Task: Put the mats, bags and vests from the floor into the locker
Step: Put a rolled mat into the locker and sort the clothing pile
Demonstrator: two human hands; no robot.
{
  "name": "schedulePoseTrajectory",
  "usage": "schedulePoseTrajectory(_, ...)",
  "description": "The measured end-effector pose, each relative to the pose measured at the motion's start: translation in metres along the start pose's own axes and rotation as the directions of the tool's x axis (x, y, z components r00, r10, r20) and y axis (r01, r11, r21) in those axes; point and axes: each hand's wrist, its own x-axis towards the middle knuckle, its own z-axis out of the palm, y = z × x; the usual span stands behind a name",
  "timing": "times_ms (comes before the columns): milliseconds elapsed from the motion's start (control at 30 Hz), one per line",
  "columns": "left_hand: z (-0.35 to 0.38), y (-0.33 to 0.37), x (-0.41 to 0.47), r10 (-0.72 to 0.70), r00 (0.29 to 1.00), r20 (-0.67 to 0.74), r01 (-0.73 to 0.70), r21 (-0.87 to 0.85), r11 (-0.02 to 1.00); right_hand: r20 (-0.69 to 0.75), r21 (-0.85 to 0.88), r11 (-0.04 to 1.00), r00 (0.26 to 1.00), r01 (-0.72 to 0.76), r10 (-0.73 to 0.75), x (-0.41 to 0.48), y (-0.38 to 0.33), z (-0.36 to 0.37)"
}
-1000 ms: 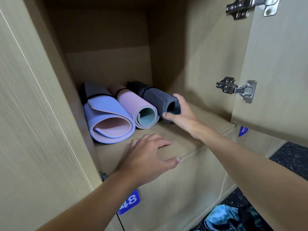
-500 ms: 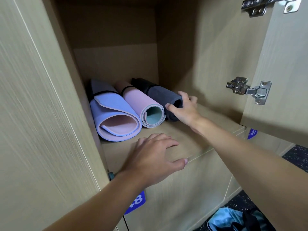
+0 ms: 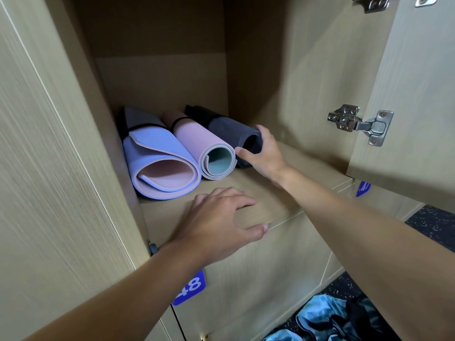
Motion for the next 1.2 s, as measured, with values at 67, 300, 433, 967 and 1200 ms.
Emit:
schedulePoseTrajectory(67,0.000,0.000,0.000,-0.001,1.000,0.005,0.001,-0.003,1.000,-0.024,-0.025,0.999,0.999,0.034,-0.034,-0.004,0.003,-0.002)
schedulePoseTrajectory(300,-0.001,0.000,0.000,-0.006,1.000,0.016,0.006,-0.014,1.000,-0.015,-0.135,0.989,0.998,0.060,-0.063,-0.006,0.003,-0.003)
schedulePoseTrajectory(433,-0.003,0.004,-0.001,-0.005,0.999,0.037,0.006,-0.021,1.000,0.023,-0.151,0.988,0.999,0.043,-0.040,-0.037,-0.004,-0.023)
schedulePoseTrajectory(967,0.080,0.204,-0.076,0.312,0.942,0.124,-0.258,-0.326,0.909,-0.297,-0.295,0.847,0.885,-0.442,0.358,-0.405,0.031,-0.254)
schedulePoseTrajectory(1200,0.178,0.355,-0.191,0.654,0.692,0.305,-0.395,-0.598,0.697,-0.752,-0.157,0.658,0.521,-0.736,0.404,-0.600,0.069,-0.338)
